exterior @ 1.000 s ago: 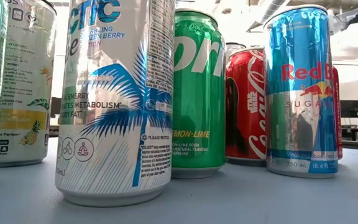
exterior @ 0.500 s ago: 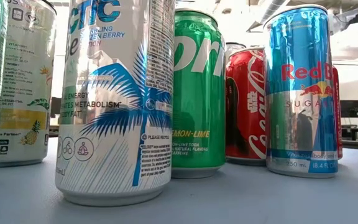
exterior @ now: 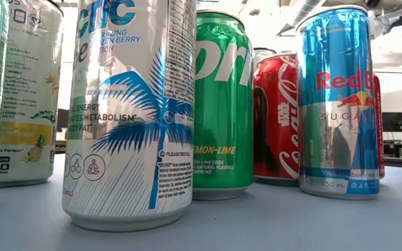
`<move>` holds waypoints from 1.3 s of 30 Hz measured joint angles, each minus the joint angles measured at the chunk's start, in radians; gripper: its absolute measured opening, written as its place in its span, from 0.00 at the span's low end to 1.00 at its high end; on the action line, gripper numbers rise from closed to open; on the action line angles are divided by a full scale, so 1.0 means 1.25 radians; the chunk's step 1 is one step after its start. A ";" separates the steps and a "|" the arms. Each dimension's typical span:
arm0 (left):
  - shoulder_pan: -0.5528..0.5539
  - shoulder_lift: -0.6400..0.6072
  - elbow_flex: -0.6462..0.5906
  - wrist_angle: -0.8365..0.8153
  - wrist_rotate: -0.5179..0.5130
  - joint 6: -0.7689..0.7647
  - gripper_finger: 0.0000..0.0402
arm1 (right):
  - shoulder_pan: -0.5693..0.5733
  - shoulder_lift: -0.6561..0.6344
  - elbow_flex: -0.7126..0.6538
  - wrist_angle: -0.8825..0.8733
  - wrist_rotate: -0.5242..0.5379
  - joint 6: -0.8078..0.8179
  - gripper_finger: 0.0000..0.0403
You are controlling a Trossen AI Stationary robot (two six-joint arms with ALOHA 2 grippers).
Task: Place canned beverage on shelf
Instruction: Put the white yellow soda can on the shelf aligned with the other white yellow soda cans
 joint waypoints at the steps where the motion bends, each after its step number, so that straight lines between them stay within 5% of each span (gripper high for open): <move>1: 0.000 0.004 0.000 0.002 -0.004 0.000 0.76 | 0.013 0.005 0.031 0.024 0.000 0.009 0.91; 10: 0.000 0.012 0.000 0.005 -0.063 -0.047 0.76 | 0.078 0.064 0.369 0.518 0.000 0.133 0.91; 13: 0.000 0.012 0.000 0.006 -0.064 -0.064 0.76 | 0.160 0.079 0.419 0.565 0.050 0.186 0.91; 20: 0.000 0.012 0.000 0.006 -0.064 -0.065 0.76 | 0.439 0.130 0.261 0.666 0.202 0.289 0.91; 24: 0.000 0.012 0.000 0.006 -0.064 -0.056 0.76 | 0.698 0.152 0.071 1.012 0.444 0.478 0.91; 28: 0.000 0.012 0.000 0.006 -0.057 -0.054 0.76 | 0.867 0.180 -0.043 1.308 0.537 0.590 0.91; 39: 0.043 0.003 0.000 -0.030 0.121 -0.036 0.76 | 1.027 0.092 -0.057 1.158 0.927 0.476 0.91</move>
